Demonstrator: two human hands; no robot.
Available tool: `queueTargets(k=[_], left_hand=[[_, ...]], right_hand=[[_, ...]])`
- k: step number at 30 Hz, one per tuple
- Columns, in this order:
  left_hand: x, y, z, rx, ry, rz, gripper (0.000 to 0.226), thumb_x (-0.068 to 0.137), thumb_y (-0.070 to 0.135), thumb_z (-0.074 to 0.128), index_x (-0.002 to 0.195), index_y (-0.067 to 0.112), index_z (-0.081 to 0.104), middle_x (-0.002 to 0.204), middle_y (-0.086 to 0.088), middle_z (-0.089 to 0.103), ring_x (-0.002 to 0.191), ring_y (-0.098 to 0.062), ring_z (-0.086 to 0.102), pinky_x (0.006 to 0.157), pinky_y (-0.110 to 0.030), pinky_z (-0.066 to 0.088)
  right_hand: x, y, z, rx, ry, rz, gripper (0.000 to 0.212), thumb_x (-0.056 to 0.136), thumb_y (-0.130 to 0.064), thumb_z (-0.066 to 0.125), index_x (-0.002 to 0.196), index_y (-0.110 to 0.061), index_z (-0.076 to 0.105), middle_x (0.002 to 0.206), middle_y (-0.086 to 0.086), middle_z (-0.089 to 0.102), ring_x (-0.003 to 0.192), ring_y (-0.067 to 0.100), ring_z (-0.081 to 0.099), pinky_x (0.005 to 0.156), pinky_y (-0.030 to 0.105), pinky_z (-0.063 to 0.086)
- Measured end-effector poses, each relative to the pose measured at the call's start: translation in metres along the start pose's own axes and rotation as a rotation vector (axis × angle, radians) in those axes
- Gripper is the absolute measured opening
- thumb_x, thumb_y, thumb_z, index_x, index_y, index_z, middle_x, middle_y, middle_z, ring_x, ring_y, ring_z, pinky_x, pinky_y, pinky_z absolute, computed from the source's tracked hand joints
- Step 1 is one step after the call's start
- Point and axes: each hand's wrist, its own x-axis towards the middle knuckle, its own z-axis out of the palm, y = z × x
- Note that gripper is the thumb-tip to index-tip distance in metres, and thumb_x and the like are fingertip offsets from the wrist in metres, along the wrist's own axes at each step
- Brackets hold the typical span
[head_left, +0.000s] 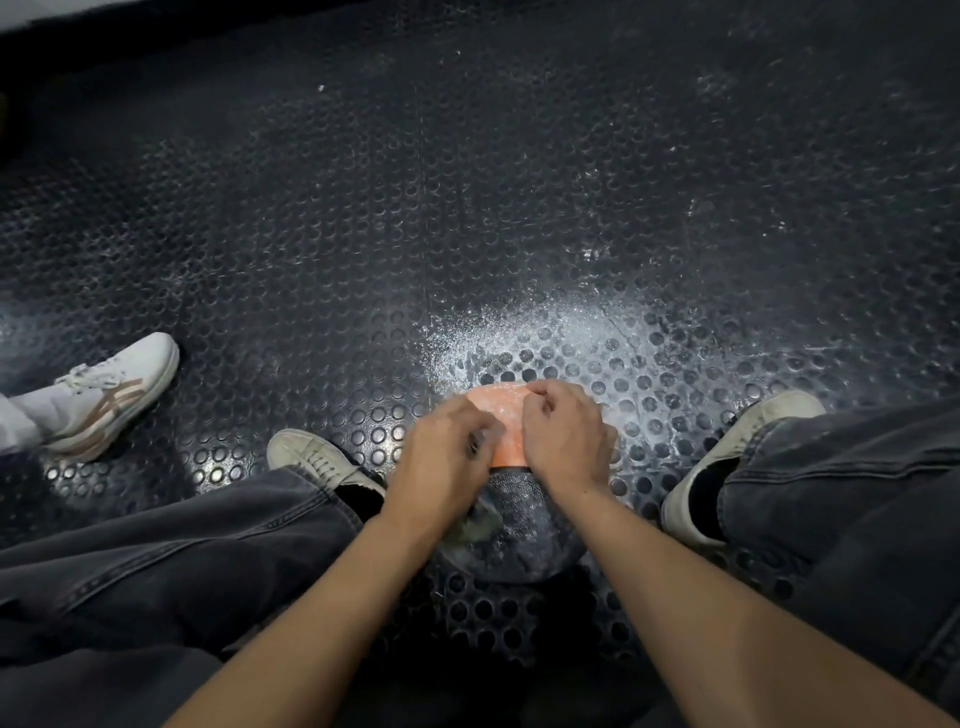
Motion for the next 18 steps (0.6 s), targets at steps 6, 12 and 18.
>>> queueTargets(k=[6,12,18], left_hand=[[0.006,-0.014,-0.004,0.01,0.068,-0.097,0.018,0.091,0.027,0.064,0.097,0.012,0.074,0.091,0.005,0.065,0.075,-0.005,0.055,0.068,-0.012,0.037],[-0.011,-0.004,-0.004,0.02,-0.094,0.148,0.015,0.092,0.027,0.063,0.093,0.016,0.073,0.087,0.008,0.062,0.071,-0.01,0.059,0.066,-0.023,0.051],[-0.016,0.001,-0.003,0.002,-0.112,0.157,0.017,0.093,0.029,0.06,0.093,0.017,0.073,0.087,0.008,0.061,0.07,-0.01,0.058,0.064,-0.023,0.05]], right_hand=[[0.002,-0.003,0.001,-0.01,-0.026,-0.008,0.026,0.103,-0.035,0.04,0.116,-0.031,0.062,0.121,-0.008,0.059,0.103,0.008,0.042,0.104,0.038,0.032],[0.003,0.003,-0.001,0.005,-0.017,0.011,0.024,0.103,-0.033,0.04,0.113,-0.033,0.062,0.117,-0.01,0.061,0.103,0.01,0.049,0.099,0.035,0.029],[0.002,0.002,0.002,0.008,0.003,0.018,0.026,0.103,-0.034,0.038,0.115,-0.032,0.061,0.124,-0.01,0.058,0.107,0.009,0.044,0.091,0.033,0.022]])
